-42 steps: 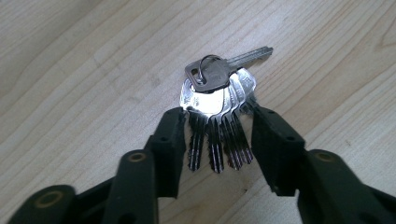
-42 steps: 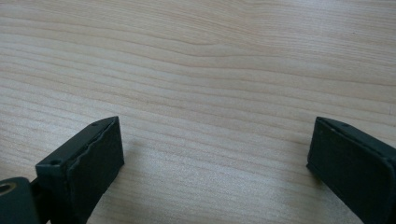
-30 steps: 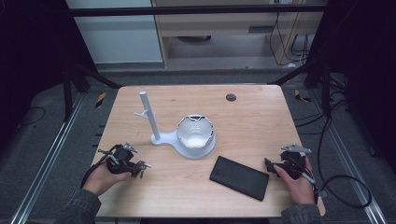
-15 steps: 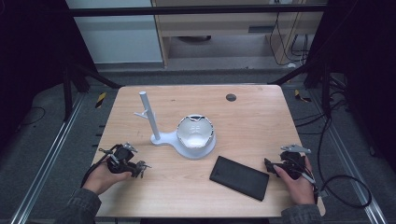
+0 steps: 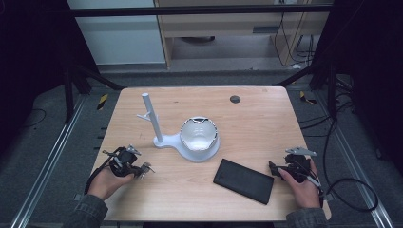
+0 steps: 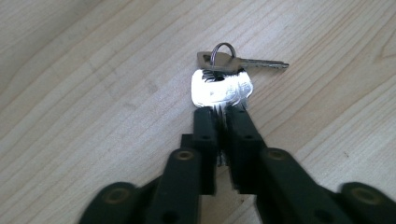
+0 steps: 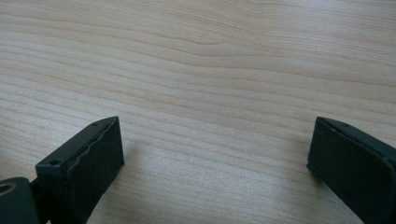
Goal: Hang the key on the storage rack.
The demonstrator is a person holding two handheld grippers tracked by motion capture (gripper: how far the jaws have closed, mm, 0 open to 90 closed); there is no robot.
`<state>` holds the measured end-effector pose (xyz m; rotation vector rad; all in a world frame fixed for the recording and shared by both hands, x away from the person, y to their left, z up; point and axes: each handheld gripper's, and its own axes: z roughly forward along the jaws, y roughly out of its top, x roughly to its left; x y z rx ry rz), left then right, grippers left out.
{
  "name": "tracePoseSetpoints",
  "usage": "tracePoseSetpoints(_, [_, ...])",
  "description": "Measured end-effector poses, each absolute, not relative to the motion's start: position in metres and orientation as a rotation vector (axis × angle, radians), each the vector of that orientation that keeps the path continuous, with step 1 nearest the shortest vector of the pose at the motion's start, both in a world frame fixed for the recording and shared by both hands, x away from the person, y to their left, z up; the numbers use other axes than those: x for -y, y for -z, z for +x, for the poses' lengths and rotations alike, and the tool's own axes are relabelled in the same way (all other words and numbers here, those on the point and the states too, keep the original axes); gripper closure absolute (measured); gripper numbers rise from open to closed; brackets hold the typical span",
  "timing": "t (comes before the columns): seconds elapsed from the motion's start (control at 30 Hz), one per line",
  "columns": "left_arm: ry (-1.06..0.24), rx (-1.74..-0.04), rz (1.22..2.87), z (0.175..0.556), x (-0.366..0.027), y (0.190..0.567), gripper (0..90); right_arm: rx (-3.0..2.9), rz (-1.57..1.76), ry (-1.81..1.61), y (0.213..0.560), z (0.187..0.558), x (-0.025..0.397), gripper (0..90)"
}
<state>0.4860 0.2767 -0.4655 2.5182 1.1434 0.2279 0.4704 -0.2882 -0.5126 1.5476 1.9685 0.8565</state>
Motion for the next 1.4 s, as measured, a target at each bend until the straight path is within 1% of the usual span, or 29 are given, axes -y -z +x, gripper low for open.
tracePoseSetpoints(0.03, [-0.258, -1.144, 2.512, 0.4859, -0.2783, 0.4628, 83.4, -1.967, 1.55, -0.859, 0.5125, 0.4704, 0.288, 3.5])
tracePoseSetpoints(0.3, [-0.221, -1.149, 2.525, 0.4867, -0.2796, 0.4619, 83.6, -1.968, 1.549, -0.859, 0.5126, 0.4703, 0.2878, 3.5])
tracePoseSetpoints(0.43, [-0.22, -1.156, 2.547, 0.4867, -0.279, 0.4647, 83.6, -1.969, 1.549, -0.86, 0.5126, 0.4703, 0.2879, 3.4])
tracePoseSetpoints(0.7, [-0.234, -1.149, 2.528, 0.4856, -0.2785, 0.4657, 83.1, -1.969, 1.549, -0.86, 0.5126, 0.4703, 0.2879, 3.4])
tracePoseSetpoints(0.73, [-0.215, -1.143, 2.504, 0.4856, -0.2791, 0.4665, 78.7, -1.969, 1.549, -0.861, 0.5126, 0.4704, 0.2879, 3.4])
tracePoseSetpoints(0.8, [-0.221, -1.149, 2.493, 0.4857, -0.2794, 0.467, 69.4, -1.969, 1.549, -0.86, 0.5126, 0.4704, 0.2879, 3.4])
tracePoseSetpoints(0.83, [-0.224, -1.15, 2.494, 0.4859, -0.2795, 0.4677, 67.3, -1.969, 1.548, -0.86, 0.5126, 0.4704, 0.2879, 3.4])
tracePoseSetpoints(0.87, [-0.22, -1.146, 2.488, 0.486, -0.2798, 0.468, 67.3, -1.969, 1.548, -0.86, 0.5126, 0.4704, 0.2879, 3.4])
tracePoseSetpoints(0.9, [-0.215, -1.16, 2.473, 0.4864, -0.2801, 0.4688, 62.2, -1.969, 1.549, -0.86, 0.5126, 0.4703, 0.2879, 3.4])
tracePoseSetpoints(0.97, [-0.215, -1.168, 2.464, 0.4871, -0.28, 0.47, 55.8, -1.969, 1.549, -0.861, 0.5126, 0.4704, 0.2879, 3.4])
tracePoseSetpoints(1.07, [-0.191, -1.165, 2.457, 0.4874, -0.2787, 0.4708, 54.4, -1.969, 1.548, -0.86, 0.5126, 0.4704, 0.2879, 3.4])
tracePoseSetpoints(1.13, [-0.181, -1.161, 2.455, 0.4875, -0.2783, 0.4707, 55.7, -1.969, 1.548, -0.86, 0.5126, 0.4703, 0.2879, 3.3])
tracePoseSetpoints(1.17, [-0.158, -1.159, 2.449, 0.4881, -0.2778, 0.4705, 61.1, -1.969, 1.549, -0.86, 0.5126, 0.4703, 0.2879, 3.4])
tracePoseSetpoints(1.27, [-0.146, -1.164, 2.456, 0.4897, -0.2769, 0.4699, 62.2, -1.97, 1.548, -0.86, 0.5126, 0.4703, 0.2878, 3.3])
tracePoseSetpoints(1.3, [-0.146, -1.173, 2.455, 0.4902, -0.2766, 0.4698, 60.4, -1.97, 1.548, -0.861, 0.5126, 0.4703, 0.2878, 3.4])
tracePoseSetpoints(1.37, [-0.173, -1.196, 2.448, 0.4908, -0.2759, 0.4694, 49.2, -1.972, 1.547, -0.86, 0.5126, 0.4703, 0.2879, 3.2])
tracePoseSetpoints(1.4, [-0.181, -1.192, 2.449, 0.4904, -0.2753, 0.4691, 46.4, -1.972, 1.543, -0.857, 0.5128, 0.4705, 0.288, 3.3])
